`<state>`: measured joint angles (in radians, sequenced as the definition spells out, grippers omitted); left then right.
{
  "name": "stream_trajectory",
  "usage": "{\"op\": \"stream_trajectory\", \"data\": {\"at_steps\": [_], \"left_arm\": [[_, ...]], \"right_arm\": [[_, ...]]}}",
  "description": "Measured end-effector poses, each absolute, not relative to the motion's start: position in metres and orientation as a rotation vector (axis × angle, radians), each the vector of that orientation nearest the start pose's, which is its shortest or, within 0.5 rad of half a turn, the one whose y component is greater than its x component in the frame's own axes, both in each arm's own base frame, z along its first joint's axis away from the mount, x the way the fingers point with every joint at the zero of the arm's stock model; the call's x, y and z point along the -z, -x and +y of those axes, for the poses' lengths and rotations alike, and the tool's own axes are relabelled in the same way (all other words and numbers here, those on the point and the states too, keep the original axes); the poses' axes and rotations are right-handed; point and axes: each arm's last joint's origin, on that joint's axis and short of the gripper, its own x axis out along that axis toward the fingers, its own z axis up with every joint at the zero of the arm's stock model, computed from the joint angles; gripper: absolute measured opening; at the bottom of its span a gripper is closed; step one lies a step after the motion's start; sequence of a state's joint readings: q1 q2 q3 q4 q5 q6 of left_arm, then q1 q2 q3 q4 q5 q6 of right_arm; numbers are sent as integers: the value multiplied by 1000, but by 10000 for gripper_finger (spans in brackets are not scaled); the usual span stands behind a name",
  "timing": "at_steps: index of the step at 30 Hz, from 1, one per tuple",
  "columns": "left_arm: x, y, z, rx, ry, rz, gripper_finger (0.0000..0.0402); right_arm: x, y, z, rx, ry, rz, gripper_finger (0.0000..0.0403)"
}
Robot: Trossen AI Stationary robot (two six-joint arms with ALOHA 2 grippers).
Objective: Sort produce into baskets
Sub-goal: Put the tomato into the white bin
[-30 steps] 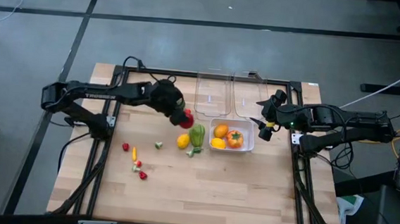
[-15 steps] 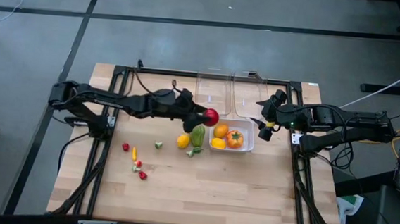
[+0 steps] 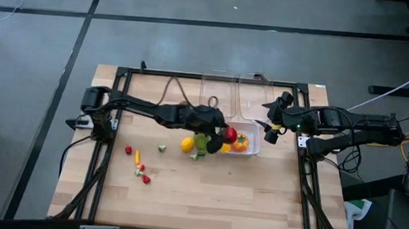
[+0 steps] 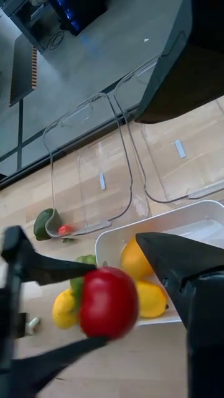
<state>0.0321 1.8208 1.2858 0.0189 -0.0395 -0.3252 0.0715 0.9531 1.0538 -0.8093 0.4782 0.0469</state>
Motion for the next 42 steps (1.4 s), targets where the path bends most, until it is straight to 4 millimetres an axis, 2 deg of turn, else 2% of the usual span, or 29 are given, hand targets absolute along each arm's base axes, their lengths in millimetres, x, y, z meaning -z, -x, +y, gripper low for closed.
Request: {"op": "stream_trajectory", "data": {"at_steps": [6,13,26,42], "left_arm": [[-216,-420,12,-160,227,608,298],[-209,-417,15,-235,143,667,298],[-192,-421,16,-253,129,713,298],[-191,-421,18,-284,202,708,305]], "right_arm": [[-342,-176,-1,405,149,677,298],[-342,-176,-1,405,150,678,298],[-342,-176,-1,405,150,678,298],[-342,-176,-1,405,150,678,298]]}}
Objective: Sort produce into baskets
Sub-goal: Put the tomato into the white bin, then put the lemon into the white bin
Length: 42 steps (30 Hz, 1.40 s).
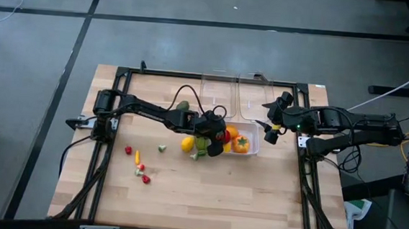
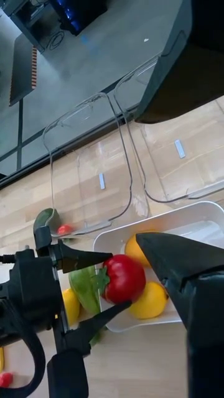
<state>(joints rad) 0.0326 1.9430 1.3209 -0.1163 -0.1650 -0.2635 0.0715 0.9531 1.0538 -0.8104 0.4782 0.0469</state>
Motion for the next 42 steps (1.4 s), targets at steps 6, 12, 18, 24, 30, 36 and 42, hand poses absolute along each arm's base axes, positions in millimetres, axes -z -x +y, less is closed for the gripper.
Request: {"op": "stream_trajectory", "data": {"at_steps": [6,12,18,24,30,36,42], "left_arm": [[-190,-421,18,-274,174,712,339],[-190,-421,19,-272,170,713,377],[-192,-421,19,-272,171,709,390],[-196,-421,19,-271,177,685,390],[-220,-415,18,-224,101,628,390],[-255,-394,15,-179,48,630,390],[-273,-363,8,-196,105,768,390]], "right_arm": [[-342,-176,-1,405,149,678,298],[-342,-176,-1,405,149,678,298],[-342,-176,-1,405,150,678,298],[-342,-176,-1,405,150,678,298],[-342,-176,-1,405,150,678,298],[-342,-176,-1,405,150,678,298],[-342,-176,-1,405,150,678,298]]}}
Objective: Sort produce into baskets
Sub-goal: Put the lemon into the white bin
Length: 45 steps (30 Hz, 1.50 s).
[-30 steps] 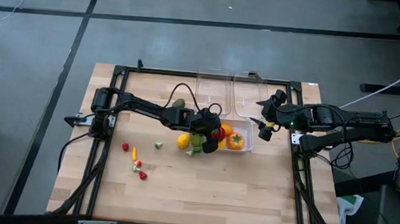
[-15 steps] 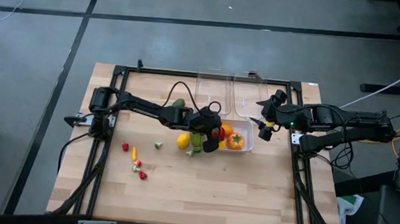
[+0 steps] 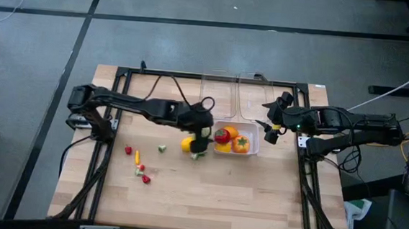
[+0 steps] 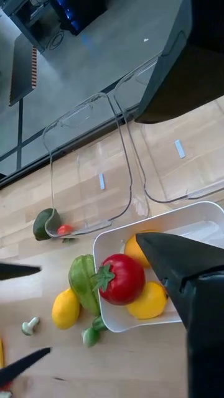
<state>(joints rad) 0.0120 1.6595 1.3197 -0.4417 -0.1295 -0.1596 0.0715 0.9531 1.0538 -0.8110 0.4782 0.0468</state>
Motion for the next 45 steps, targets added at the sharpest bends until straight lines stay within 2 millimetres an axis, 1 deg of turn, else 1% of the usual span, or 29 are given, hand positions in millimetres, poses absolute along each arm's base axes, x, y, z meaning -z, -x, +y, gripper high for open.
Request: {"op": "stream_trajectory", "data": {"at_steps": [3,7,11,13,17,22,26,31,34,38,45], "left_arm": [[-274,-347,6,-230,159,880,390],[-266,-331,2,-269,188,1053,390],[-256,-323,-4,-296,198,1184,390],[-250,-324,-7,-295,190,1218,390],[-240,-330,-9,-293,183,1239,390],[-216,-339,-9,-327,193,1302,390],[-190,-340,-6,-366,224,1332,390],[-171,-338,0,-398,267,1294,390],[-164,-336,5,-423,292,1287,390],[-156,-333,9,-453,282,1268,390],[-152,-332,10,-462,278,1249,390]], "right_arm": [[-342,-176,-1,405,150,678,298],[-342,-176,-1,405,150,678,298],[-342,-176,-1,405,150,678,298],[-342,-176,-1,405,150,678,298],[-342,-176,-1,405,150,678,298],[-342,-176,-1,405,150,678,298],[-342,-176,-1,405,150,678,298],[-342,-176,-1,405,150,678,298],[-342,-176,-1,405,150,678,298],[-342,-176,-1,405,150,678,298],[-342,-176,-1,405,150,678,298]]}}
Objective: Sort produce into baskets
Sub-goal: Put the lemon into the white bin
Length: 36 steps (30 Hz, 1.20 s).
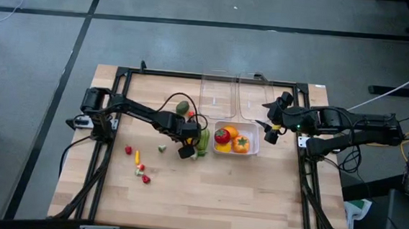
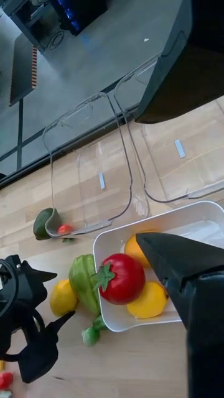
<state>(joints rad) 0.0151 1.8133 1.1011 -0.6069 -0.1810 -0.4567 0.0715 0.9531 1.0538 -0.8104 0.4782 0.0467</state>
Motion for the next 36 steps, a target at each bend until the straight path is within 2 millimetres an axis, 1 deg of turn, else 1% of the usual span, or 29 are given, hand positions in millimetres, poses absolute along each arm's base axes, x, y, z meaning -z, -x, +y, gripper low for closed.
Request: {"op": "stream_trajectory", "data": {"at_steps": [2,5,14,20,23,26,32,36], "left_arm": [[-152,-332,10,-462,267,1246,388],[-152,-332,10,-462,263,1249,371],[-154,-331,10,-462,263,1248,284],[-168,-331,10,-436,257,1216,235],[-179,-333,10,-410,267,1198,227],[-191,-333,9,-402,271,1186,231],[-221,-330,9,-396,277,1160,236],[-240,-337,9,-359,287,1067,236]], "right_arm": [[-342,-176,-1,405,150,678,298],[-342,-176,-1,405,150,678,298],[-342,-176,-1,405,150,678,298],[-342,-176,-1,405,149,677,298],[-342,-176,-1,405,149,677,298],[-342,-176,-1,405,149,677,298],[-342,-176,-1,405,149,677,298],[-342,-176,-1,405,149,677,298]]}}
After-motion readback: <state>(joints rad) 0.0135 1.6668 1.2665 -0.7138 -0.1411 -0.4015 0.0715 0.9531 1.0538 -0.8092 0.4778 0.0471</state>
